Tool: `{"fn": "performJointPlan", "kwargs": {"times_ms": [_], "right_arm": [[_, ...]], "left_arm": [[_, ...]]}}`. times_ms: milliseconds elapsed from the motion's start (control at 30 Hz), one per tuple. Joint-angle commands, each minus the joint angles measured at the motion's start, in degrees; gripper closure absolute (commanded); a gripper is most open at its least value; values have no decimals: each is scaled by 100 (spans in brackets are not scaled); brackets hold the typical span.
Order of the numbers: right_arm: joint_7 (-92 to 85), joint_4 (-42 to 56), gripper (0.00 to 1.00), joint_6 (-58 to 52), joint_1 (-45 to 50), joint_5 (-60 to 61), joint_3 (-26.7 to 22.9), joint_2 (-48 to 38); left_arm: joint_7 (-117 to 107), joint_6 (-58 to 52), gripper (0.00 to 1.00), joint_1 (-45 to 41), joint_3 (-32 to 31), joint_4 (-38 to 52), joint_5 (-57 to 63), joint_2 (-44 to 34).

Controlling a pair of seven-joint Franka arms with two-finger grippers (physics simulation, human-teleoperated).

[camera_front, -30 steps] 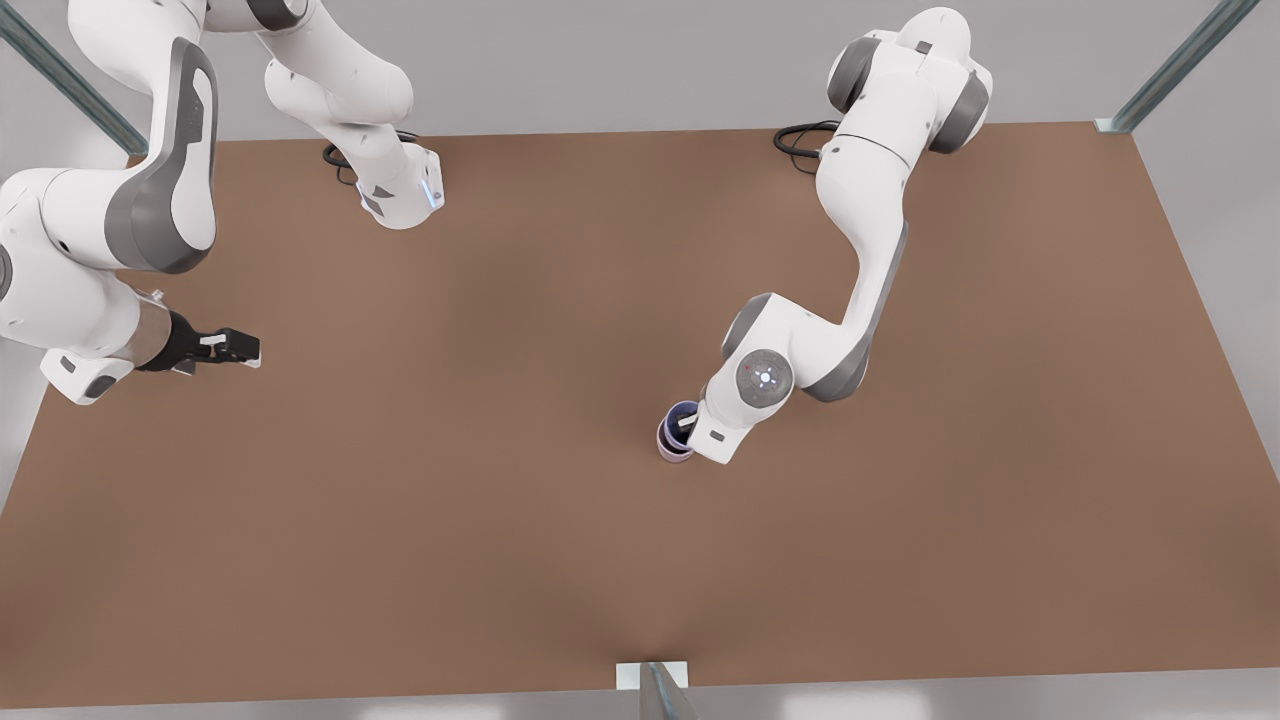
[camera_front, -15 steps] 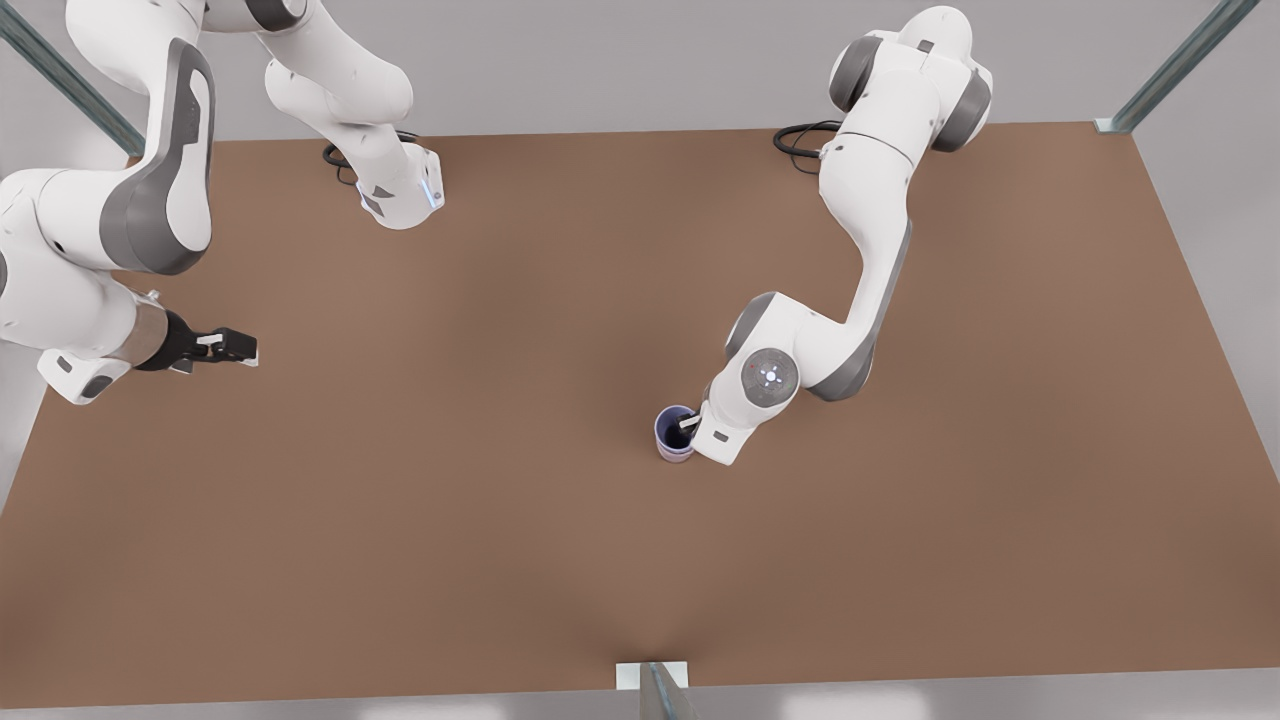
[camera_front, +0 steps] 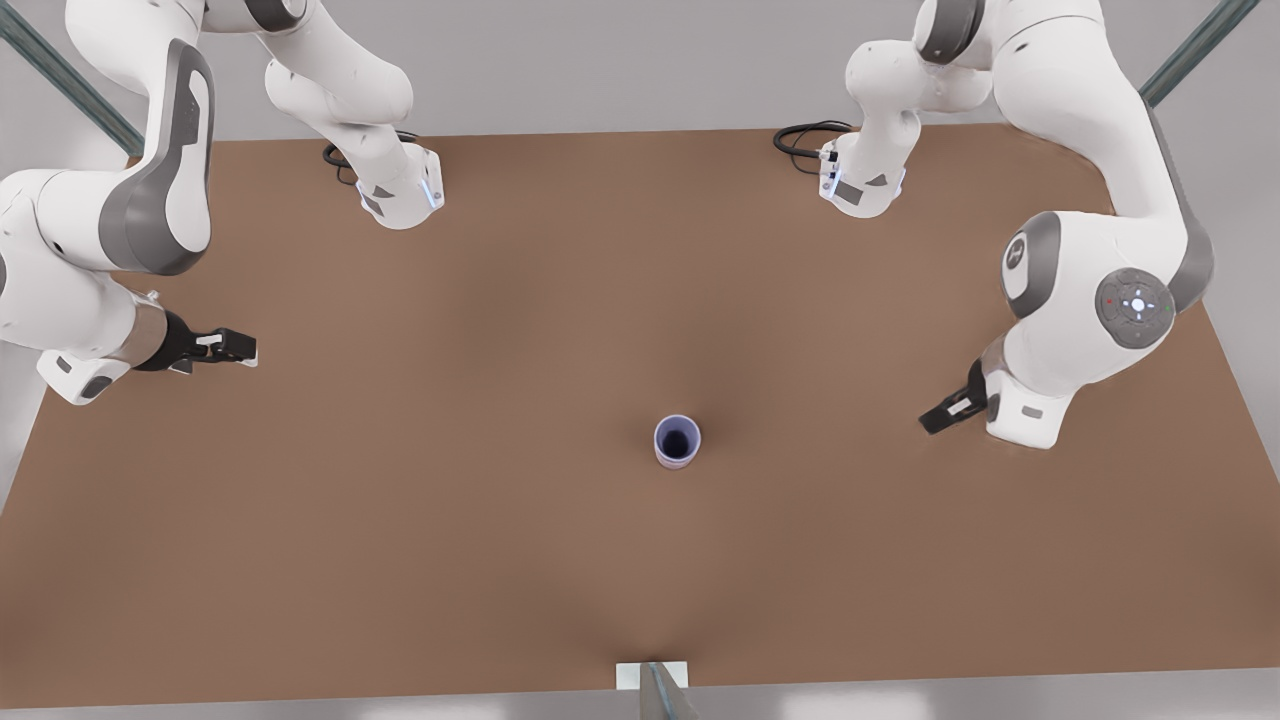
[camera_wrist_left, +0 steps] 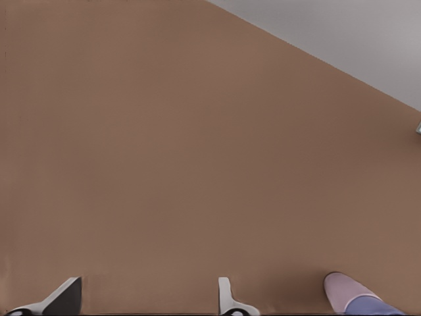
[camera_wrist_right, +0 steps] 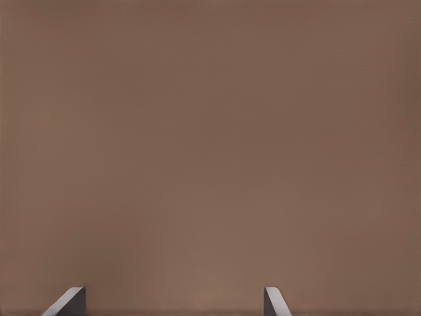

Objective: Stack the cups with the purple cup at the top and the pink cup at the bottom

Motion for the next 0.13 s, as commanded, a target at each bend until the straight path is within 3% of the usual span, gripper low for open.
{"fn": "performJointPlan", "kwargs": {"times_ms": [0,100], "right_arm": [[-9,3,0,-3,-4,4,1,1],[-9,3,0,-3,5,4,1,-8]], "left_arm": [[3286,-169,0,-12,21,-486,384,-407],[3286,-248,0,-12,21,-486,366,-407]]}}
